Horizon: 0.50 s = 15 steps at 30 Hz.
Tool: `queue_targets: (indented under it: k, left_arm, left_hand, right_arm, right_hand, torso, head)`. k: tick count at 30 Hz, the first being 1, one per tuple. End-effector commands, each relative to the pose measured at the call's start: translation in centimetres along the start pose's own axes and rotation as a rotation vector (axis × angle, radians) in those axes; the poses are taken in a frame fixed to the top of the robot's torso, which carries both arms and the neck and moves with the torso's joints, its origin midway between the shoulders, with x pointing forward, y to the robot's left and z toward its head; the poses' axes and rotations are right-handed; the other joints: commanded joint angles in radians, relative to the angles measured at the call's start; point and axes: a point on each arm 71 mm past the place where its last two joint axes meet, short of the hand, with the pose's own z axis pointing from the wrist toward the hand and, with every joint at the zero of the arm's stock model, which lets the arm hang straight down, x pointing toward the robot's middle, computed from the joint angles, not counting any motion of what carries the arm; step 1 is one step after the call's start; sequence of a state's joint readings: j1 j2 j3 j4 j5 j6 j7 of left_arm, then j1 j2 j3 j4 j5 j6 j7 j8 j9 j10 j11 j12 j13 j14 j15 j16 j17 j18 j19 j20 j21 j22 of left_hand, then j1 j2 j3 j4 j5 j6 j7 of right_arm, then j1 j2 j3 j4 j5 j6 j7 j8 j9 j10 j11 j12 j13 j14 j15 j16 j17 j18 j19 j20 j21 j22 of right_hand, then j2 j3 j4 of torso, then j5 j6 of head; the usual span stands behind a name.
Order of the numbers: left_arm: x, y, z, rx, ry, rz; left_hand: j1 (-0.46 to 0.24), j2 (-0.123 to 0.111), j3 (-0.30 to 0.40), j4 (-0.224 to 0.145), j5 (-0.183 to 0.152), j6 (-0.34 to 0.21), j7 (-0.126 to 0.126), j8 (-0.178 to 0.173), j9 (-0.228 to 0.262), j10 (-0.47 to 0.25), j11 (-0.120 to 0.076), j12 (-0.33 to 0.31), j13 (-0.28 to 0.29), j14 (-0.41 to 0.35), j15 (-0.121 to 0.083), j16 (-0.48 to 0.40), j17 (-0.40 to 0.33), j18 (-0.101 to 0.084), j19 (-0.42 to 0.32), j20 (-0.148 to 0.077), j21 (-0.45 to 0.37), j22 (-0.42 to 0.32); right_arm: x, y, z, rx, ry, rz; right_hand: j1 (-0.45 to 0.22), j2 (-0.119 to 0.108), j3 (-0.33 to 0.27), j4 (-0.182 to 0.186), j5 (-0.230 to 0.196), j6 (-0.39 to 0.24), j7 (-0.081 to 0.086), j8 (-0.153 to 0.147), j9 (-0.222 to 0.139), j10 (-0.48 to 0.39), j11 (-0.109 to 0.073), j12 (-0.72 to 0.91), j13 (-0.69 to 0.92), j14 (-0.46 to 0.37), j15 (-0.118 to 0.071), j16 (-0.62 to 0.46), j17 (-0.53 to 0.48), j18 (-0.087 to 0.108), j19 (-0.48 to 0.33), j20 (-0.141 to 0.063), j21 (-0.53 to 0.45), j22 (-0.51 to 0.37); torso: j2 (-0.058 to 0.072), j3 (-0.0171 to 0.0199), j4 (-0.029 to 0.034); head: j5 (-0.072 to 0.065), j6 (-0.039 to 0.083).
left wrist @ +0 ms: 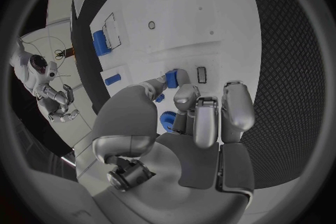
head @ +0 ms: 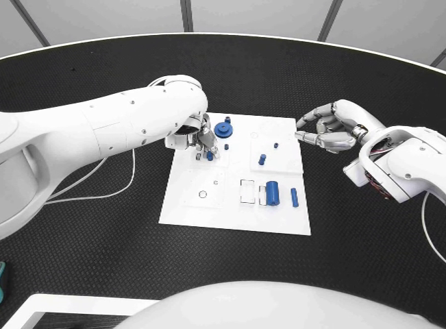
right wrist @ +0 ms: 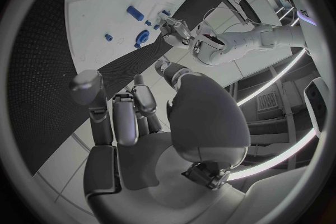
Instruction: Assemble the parts on the task board
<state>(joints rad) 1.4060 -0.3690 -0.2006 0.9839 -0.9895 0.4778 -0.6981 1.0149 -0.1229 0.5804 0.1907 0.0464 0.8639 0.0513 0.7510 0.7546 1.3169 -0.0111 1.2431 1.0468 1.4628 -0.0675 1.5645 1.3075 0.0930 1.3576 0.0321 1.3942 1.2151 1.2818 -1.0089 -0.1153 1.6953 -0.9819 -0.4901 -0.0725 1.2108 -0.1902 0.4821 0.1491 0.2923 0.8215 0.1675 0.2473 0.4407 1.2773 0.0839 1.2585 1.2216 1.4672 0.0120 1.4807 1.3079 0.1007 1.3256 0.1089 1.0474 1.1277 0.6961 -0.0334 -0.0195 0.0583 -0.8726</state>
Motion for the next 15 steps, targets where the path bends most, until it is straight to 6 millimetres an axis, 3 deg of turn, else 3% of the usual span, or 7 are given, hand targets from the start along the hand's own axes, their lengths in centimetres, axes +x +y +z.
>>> queue_targets:
  k: [1,15]
  left_arm:
    - [-0.02,0.49,0.0,-0.06,-0.001,-0.002]
    - [-0.02,0.72,0.03,-0.063,0.006,0.001]
  left_hand:
    - [-0.012,-0.003,-0.013,0.006,0.002,0.007,0.0,-0.005,-0.001,-0.001,-0.007,0.005,-0.001,0.106,-0.006,0.004,0.258,-0.017,0.005,-0.001,0.0,0.001]
    - [-0.023,-0.019,-0.074,0.05,0.002,0.017,-0.003,0.002,0.003,0.001,-0.01,0.007,-0.001,0.107,-0.008,0.004,0.259,-0.018,0.011,-0.002,0.004,0.01]
  right_arm:
    - [-0.01,0.0,0.0,0.0,0.0,0.0]
    - [-0.03,-0.04,-0.01,0.001,0.0,0.0]
  right_hand:
    - [0.001,-0.001,-0.001,0.004,0.004,-0.006,0.002,0.003,-0.001,-0.003,-0.002,-0.005,-0.001,0.06,-0.008,-0.005,0.089,0.016,0.002,-0.004,-0.006,-0.001]
    - [0.001,-0.001,-0.001,0.004,0.004,-0.006,0.002,0.003,-0.001,-0.003,-0.002,-0.005,-0.001,0.06,-0.008,-0.005,0.089,0.016,0.002,-0.004,-0.006,-0.001]
  torso:
    - [0.0,-0.0002,0.0004]
    - [0.0,-0.001,0.0007]
  head:
    - [-0.001,0.0]
    - [-0.002,0.0]
